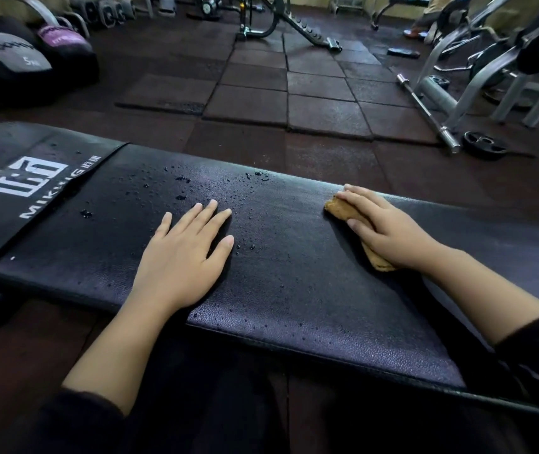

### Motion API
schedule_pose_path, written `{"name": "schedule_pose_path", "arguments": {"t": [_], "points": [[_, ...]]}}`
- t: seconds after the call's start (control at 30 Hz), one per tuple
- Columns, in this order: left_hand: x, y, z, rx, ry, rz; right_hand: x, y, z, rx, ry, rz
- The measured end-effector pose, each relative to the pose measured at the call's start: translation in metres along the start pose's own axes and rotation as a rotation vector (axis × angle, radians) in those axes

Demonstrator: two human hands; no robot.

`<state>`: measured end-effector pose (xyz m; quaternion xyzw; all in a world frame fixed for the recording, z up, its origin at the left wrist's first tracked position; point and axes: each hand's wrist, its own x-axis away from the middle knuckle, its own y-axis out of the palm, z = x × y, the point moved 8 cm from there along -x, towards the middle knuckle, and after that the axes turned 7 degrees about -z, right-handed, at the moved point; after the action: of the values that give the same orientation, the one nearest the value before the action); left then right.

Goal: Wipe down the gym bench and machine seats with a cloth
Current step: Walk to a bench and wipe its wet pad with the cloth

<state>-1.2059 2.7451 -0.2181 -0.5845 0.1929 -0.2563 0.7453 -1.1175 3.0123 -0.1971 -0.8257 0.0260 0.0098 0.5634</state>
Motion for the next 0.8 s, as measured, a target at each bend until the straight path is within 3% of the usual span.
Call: {"name": "schedule_pose_path", "arguments": {"t": [0.1, 0.3, 0.43, 0.57, 0.73, 0.8], "points": [[0.001, -0.001, 0.0, 0.014, 0.008, 0.007, -0.002, 0.009, -0.023, 0.004, 0.021, -0.007], [0.0, -0.001, -0.002, 0.024, 0.021, 0.011, 0.037, 0.047, -0.113, 0.039, -0.235, -0.108], [0.0, -0.001, -0.001, 0.044, 0.03, 0.025, 0.043, 0.045, -0.112, -0.042, -0.184, -0.113], [0.003, -0.005, -0.002, 0.107, 0.047, 0.067, 0.047, 0.046, -0.113, 0.04, -0.111, -0.056], [0.016, -0.023, -0.009, 0.331, 0.045, 0.194, 0.049, 0.044, -0.116, 0.014, -0.151, 0.001], [0.025, -0.029, -0.018, 0.252, 0.029, 0.218, 0.049, 0.043, -0.114, -0.043, -0.17, 0.041]]}}
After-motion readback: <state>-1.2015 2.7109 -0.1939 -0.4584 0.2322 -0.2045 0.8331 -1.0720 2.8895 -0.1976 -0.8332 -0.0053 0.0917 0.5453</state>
